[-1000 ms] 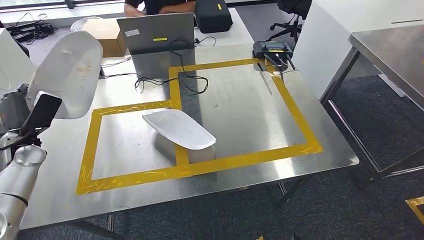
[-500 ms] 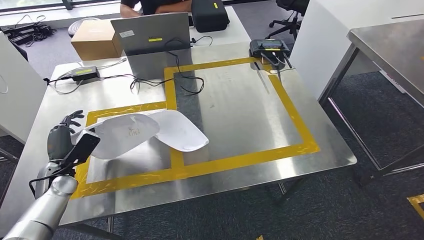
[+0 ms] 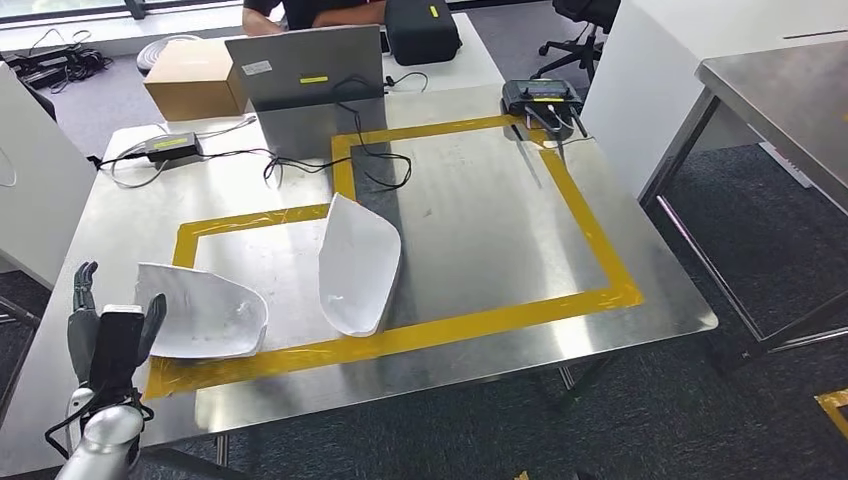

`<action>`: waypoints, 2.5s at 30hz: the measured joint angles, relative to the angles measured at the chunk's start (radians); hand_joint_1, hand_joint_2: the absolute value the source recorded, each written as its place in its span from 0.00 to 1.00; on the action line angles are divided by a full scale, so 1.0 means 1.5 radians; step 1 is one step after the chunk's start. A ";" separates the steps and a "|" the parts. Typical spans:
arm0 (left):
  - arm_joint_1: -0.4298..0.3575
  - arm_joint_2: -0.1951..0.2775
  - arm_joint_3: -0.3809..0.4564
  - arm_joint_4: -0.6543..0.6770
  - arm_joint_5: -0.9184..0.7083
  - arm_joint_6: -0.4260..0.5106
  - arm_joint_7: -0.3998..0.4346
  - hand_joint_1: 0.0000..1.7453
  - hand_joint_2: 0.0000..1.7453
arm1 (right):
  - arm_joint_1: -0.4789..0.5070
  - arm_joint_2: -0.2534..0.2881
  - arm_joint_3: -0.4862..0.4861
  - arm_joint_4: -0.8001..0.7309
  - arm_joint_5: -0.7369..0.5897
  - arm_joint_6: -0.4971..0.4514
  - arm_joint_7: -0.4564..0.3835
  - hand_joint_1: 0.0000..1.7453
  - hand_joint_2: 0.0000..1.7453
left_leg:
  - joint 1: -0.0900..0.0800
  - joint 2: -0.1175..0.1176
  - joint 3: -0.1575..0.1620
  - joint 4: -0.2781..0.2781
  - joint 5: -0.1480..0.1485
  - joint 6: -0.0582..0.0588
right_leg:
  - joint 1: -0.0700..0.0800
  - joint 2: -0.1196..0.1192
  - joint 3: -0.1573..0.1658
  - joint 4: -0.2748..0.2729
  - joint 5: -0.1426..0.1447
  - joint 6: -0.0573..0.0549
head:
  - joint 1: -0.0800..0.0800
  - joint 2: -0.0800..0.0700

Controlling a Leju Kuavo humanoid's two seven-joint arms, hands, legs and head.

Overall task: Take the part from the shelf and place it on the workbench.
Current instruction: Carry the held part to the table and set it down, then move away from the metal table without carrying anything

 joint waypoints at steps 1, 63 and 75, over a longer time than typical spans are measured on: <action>0.012 -0.002 0.006 -0.023 0.004 0.004 -0.002 0.00 0.00 | 0.000 -0.002 0.000 0.000 -0.002 -0.005 0.002 0.00 0.00 | 0.002 0.001 0.002 -0.004 0.004 0.002 | 0.000 0.000 0.000 0.004 -0.004 0.003 | 0.000 0.000; 0.257 -0.030 0.219 -0.306 -0.190 0.012 0.120 0.00 0.00 | -0.015 0.006 0.029 0.000 0.021 -0.029 0.004 0.00 0.00 | 0.008 0.003 0.100 -0.023 -0.065 -0.006 | -0.012 -0.015 -0.044 0.003 0.049 0.016 | -0.001 0.000; 0.147 -0.062 0.254 0.304 -0.204 -0.112 0.411 0.00 0.00 | -0.008 -0.027 0.012 0.000 0.002 -0.093 0.050 0.00 0.00 | 0.006 0.022 -0.005 0.001 0.016 -0.011 | -0.005 -0.006 0.074 -0.008 -0.045 0.005 | 0.003 0.000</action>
